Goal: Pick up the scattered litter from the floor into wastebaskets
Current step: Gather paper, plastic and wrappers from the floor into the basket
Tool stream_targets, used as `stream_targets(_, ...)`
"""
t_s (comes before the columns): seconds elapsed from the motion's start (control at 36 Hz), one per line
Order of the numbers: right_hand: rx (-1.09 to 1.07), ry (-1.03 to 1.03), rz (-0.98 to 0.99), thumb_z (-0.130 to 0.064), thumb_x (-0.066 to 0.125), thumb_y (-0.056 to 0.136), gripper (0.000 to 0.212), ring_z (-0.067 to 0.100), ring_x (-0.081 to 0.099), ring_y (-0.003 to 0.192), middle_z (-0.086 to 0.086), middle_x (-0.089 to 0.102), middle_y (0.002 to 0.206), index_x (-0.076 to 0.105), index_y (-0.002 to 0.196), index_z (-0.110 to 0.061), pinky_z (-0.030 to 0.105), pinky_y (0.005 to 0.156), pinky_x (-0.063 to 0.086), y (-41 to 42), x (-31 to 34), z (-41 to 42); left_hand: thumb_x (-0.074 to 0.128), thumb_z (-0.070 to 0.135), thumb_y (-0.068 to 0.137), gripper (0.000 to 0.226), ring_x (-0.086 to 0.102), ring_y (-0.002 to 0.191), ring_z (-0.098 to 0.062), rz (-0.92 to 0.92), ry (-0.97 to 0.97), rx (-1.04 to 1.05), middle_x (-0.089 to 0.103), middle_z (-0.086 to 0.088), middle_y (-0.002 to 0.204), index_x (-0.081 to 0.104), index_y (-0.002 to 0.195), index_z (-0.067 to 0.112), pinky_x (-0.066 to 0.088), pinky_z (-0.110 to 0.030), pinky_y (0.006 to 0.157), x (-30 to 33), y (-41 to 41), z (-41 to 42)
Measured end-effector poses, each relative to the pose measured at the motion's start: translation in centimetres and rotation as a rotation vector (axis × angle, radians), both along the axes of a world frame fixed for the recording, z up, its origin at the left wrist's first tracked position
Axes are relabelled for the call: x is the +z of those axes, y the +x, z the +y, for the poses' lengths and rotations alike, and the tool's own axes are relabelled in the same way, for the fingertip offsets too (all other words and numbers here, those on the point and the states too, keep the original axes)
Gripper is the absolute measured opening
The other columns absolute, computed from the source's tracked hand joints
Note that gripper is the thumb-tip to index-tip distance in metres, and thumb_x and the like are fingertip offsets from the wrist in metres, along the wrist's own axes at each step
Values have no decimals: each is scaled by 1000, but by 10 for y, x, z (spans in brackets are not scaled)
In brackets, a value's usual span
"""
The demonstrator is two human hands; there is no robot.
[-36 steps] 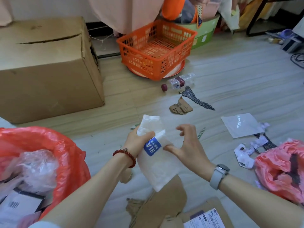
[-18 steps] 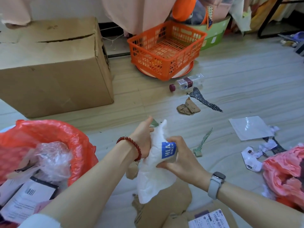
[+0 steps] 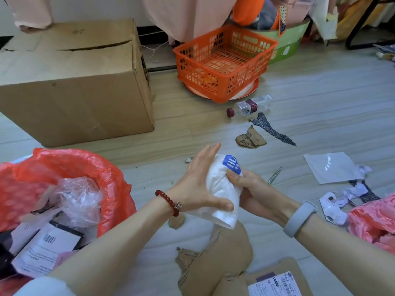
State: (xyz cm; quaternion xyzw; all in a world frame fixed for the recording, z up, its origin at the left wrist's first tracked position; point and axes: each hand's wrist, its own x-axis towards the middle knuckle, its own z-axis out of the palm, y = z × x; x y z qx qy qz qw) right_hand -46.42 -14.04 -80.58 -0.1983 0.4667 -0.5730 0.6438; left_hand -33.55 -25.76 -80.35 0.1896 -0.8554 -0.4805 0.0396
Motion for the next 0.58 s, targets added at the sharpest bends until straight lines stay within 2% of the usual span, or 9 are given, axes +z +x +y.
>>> stream_targets(0.06, 66, -31, -40, -37, 78, 67, 53, 24, 67, 90, 11, 69, 98, 63, 107, -7, 30, 73, 54, -2, 5, -4, 80, 54, 43, 115, 13, 138, -4, 35, 33, 29, 11, 22, 144, -2, 122, 69, 22, -32, 111, 5, 0, -1)
stream_targets(0.11, 127, -27, -24, -34, 76, 70, 52, 23, 63, 92, 10, 66, 102, 61, 112, -8, 29, 77, 51, -3, 10, -7, 84, 38, 52, 104, 34, 126, -6, 64, 29, 76, 28, 15, 134, 11, 122, 66, 35, -27, 103, 4, 0, -1)
stream_targets(0.19, 161, 35, 75, -24, 58, 78, 39, 17, 61, 92, 4, 65, 102, 58, 116, -13, 25, 78, 50, 3, 12, -7, 74, 37, 53, 82, 55, 101, -9, 64, 10, 167, 52, 10, 115, 32, 122, 49, 49, -28, 85, -6, 6, 2)
stream_targets(0.25, 128, 86, 270, -24, 55, 85, 28, 17, 63, 92, 8, 67, 104, 60, 110, -12, 26, 82, 53, 7, 12, -10, 72, 36, 54, 74, 58, 92, -11, 42, 12, 215, 59, 10, 105, 39, 120, 41, 51, -32, 80, -13, 7, 3)
stream_targets(0.31, 57, 72, 633, -31, 54, 89, 23, 21, 65, 91, 13, 68, 102, 64, 100, -14, 36, 87, 53, 8, 17, -14, 72, 35, 57, 68, 57, 92, -11, 33, -53, 247, 60, 10, 103, 43, 118, 37, 50, -32, 80, -10, 3, 0)
stream_targets(0.36, -57, -14, 912, -41, 53, 85, 23, 19, 63, 80, 3, 67, 81, 65, 83, -21, 44, 82, 53, 9, 22, -18, 69, 36, 58, 61, 55, 92, -11, 83, -195, 274, 58, 10, 102, 45, 115, 37, 47, -30, 78, 2, -3, -8)
stream_targets(0.39, -132, -77, 960, -40, 53, 86, 20, 12, 60, 72, -7, 63, 71, 62, 77, -25, 40, 75, 52, 10, 26, -21, 66, 37, 58, 58, 54, 91, -12, 118, -270, 286, 57, 9, 100, 45, 112, 38, 47, -30, 77, 12, -4, -12)
stream_targets(0.47, -283, -315, 943, -39, 46, 87, 12, -1, 58, 75, -22, 63, 78, 57, 87, -36, 24, 72, 50, 25, 40, -36, 63, 38, 59, 55, 55, 86, -16, 200, -442, 337, 54, 7, 95, 42, 109, 41, 48, -31, 72, 45, 1, -26)
stream_targets(0.58, -407, -452, 785, -35, 41, 86, 25, 11, 62, 91, -11, 62, 103, 49, 109, -35, 28, 81, 53, 54, 49, -71, 66, 31, 60, 55, 56, 86, -18, 290, -513, 487, 56, 3, 96, 50, 112, 31, 49, -33, 74, 86, 39, -57)
